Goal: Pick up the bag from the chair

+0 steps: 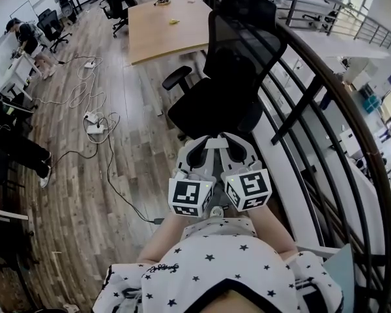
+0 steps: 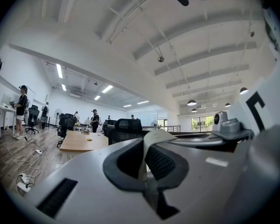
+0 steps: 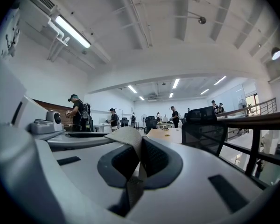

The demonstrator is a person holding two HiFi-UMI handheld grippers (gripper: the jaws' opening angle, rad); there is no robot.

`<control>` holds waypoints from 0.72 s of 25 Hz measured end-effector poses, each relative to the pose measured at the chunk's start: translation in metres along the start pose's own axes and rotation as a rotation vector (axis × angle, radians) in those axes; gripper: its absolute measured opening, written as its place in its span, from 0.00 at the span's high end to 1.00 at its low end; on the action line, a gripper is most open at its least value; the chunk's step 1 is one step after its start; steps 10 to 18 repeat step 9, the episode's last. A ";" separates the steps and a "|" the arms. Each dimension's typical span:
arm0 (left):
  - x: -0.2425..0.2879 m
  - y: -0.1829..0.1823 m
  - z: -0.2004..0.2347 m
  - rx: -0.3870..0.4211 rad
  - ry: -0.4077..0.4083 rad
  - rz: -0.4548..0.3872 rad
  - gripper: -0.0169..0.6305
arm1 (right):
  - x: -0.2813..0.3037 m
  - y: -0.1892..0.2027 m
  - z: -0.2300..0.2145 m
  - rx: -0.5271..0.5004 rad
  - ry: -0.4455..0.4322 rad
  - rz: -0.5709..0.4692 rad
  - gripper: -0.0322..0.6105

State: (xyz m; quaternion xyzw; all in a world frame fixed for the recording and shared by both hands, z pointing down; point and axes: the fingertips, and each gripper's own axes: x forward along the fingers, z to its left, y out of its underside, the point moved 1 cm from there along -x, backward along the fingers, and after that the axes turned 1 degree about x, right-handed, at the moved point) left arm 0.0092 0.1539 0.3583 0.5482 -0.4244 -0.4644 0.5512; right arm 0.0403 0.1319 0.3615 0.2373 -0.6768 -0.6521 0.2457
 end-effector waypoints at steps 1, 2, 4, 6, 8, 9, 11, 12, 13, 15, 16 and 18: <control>0.003 0.000 0.001 0.001 -0.001 -0.002 0.95 | 0.003 0.000 -0.002 -0.001 -0.001 -0.002 0.96; 0.006 0.001 0.002 0.002 -0.002 -0.004 0.95 | 0.005 0.001 -0.005 -0.001 -0.002 -0.003 0.96; 0.012 0.003 0.004 0.002 -0.005 -0.004 0.95 | 0.009 0.003 -0.009 -0.002 -0.004 -0.003 0.96; 0.016 0.005 0.004 0.000 -0.007 -0.004 0.95 | 0.011 0.004 -0.012 -0.004 -0.006 -0.001 0.96; 0.020 0.005 0.005 0.000 -0.012 -0.006 0.95 | 0.013 0.005 -0.015 -0.006 -0.010 0.001 0.96; 0.022 0.005 0.005 0.000 -0.014 -0.006 0.95 | 0.015 0.005 -0.017 -0.007 -0.012 0.002 0.96; 0.022 0.005 0.005 0.000 -0.014 -0.006 0.95 | 0.015 0.005 -0.017 -0.007 -0.012 0.002 0.96; 0.022 0.005 0.005 0.000 -0.014 -0.006 0.95 | 0.015 0.005 -0.017 -0.007 -0.012 0.002 0.96; 0.022 0.005 0.005 0.000 -0.014 -0.006 0.95 | 0.015 0.005 -0.017 -0.007 -0.012 0.002 0.96; 0.022 0.005 0.005 0.000 -0.014 -0.006 0.95 | 0.015 0.005 -0.017 -0.007 -0.012 0.002 0.96; 0.022 0.005 0.005 0.000 -0.014 -0.006 0.95 | 0.015 0.005 -0.017 -0.007 -0.012 0.002 0.96; 0.022 0.005 0.005 0.000 -0.014 -0.006 0.95 | 0.015 0.005 -0.017 -0.007 -0.012 0.002 0.96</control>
